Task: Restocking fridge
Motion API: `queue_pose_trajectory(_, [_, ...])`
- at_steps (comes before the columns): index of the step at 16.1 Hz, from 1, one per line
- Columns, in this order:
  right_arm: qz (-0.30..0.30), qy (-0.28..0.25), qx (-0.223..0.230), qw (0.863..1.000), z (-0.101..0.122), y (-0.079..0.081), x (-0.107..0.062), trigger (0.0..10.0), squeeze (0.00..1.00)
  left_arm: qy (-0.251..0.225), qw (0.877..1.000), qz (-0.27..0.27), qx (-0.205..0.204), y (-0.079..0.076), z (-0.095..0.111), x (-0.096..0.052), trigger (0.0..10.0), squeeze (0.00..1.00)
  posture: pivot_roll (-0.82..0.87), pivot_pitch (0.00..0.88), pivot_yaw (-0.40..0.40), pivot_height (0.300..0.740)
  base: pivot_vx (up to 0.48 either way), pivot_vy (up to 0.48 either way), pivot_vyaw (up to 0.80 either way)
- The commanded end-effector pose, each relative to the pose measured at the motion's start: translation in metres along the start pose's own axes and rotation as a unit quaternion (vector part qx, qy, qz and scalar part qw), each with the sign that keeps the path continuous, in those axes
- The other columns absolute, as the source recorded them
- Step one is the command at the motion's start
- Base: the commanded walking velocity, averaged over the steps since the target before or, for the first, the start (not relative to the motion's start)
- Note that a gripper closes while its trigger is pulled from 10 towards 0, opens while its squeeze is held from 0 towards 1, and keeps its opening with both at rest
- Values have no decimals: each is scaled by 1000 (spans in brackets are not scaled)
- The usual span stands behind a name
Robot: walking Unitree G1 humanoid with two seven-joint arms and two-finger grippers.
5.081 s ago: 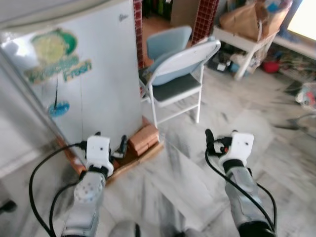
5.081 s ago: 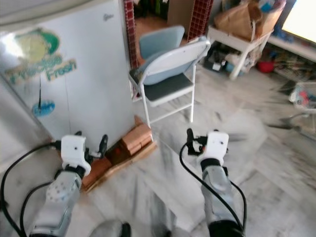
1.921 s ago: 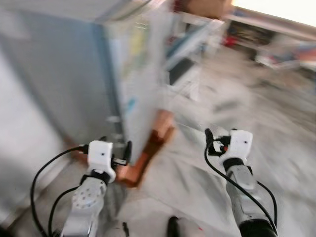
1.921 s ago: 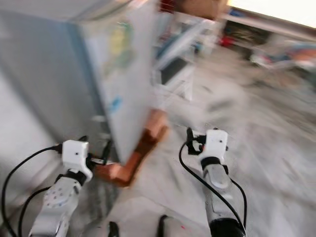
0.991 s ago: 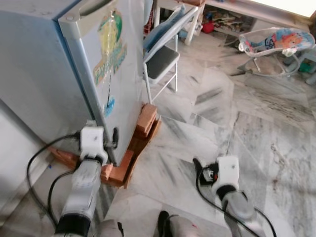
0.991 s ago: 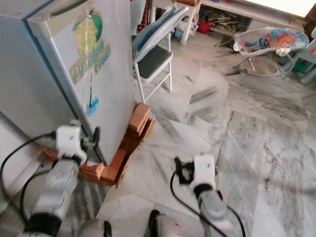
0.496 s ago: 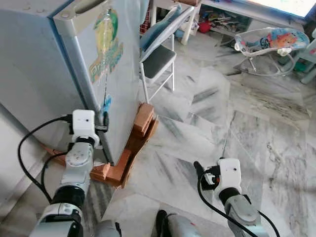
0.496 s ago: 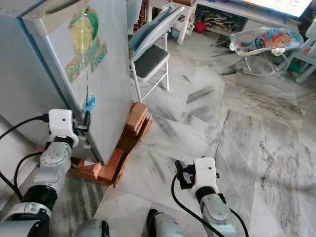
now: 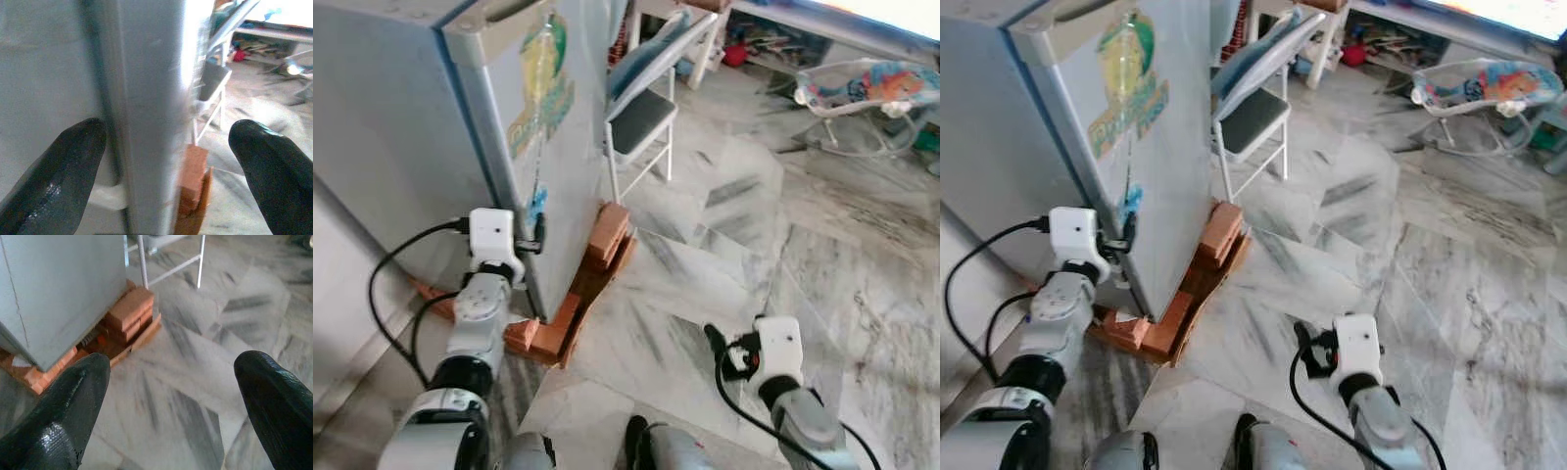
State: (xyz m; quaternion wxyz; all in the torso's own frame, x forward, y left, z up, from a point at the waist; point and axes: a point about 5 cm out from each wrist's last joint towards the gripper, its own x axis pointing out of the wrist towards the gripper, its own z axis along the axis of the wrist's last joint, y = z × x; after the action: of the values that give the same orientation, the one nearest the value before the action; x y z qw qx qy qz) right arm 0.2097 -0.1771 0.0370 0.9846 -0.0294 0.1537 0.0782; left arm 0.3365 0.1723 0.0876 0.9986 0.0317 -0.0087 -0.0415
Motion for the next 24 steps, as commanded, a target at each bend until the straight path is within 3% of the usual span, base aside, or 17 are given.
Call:
queue_pose_trajectory(1, [-9,7,-1,1000,-3,-7,-2,10000,0,-19,1000,-25,-2,-12,10,7,10000,0,55,144,-92,740,0,0,0])
queue_pose_trajectory(5, [-4,5,-5,1000,-2,-6,-1,10000,0,-28,998,-55,-19,-17,14,10,10000,0,56,142,-92,740,0,0,0])
queue_pose_trajectory(7, [-4,4,-6,1000,-3,-7,0,10000,0,-21,999,-35,-6,-10,13,11,10000,0,58,140,-92,740,0,0,0])
queue_pose_trajectory(8, [-1,7,-5,1000,-3,-6,0,10000,0,-21,999,-27,-14,-5,18,16,10000,0,59,137,-92,740,0,0,0])
queue_pose_trajectory(9, [7,22,-13,1000,-8,-6,-2,10000,0,-35,998,-47,-10,-12,30,24,10000,0,62,137,-94,740,0,0,0])
queue_pose_trajectory(10, [7,38,-34,999,-14,-8,-3,10000,0,-68,989,-132,9,-43,45,28,10000,0,70,137,-99,740,0,0,0])
queue_pose_trajectory(11, [3,51,-50,997,-18,-11,-5,10000,0,-101,967,-232,29,-83,59,23,10000,0,79,132,-100,740,0,0,0])
queue_pose_trajectory(12, [9,74,-53,996,-26,-13,-6,10000,0,-139,914,-382,-4,-163,78,-7,10000,0,77,129,-96,740,0,0,0])
queue_pose_trajectory(13, [12,75,-50,996,-27,-12,-5,10000,0,-148,890,-430,-12,-187,82,-21,10000,0,68,125,-92,740,0,0,0])
queue_pose_trajectory(14, [10,72,-54,996,-25,-12,-3,10000,0,-141,884,-445,-35,-198,82,-26,10000,0,61,122,-91,740,0,0,0])
queue_pose_trajectory(15, [6,69,-51,996,-24,-12,-2,10000,0,-137,887,-439,-45,-198,83,-23,10000,0,57,122,-90,740,0,0,0])
queue_pose_trajectory(16, [6,69,-49,996,-24,-11,-2,10000,0,-141,909,-390,-40,-181,83,-9,10000,0,58,123,-88,740,0,0,0])
queue_pose_trajectory(18, [9,72,-48,996,-27,-10,-4,10000,0,-133,939,-313,-46,-146,81,10,10000,0,69,124,-85,740,0,0,0])
queue_pose_trajectory(19, [11,71,-46,996,-27,-9,-2,10000,0,-124,953,-271,-47,-122,83,13,10000,0,74,124,-84,740,0,0,0])
queue_pose_trajectory(21, [12,58,-45,997,-23,-7,3,10000,0,-114,969,-214,-43,-94,75,11,10000,0,86,124,-84,740,0,0,0])
queue_pose_trajectory(24, [3,34,-32,999,-13,-6,8,10000,0,-75,981,-176,-24,-76,45,-8,10000,0,101,126,-87,740,0,0,0])
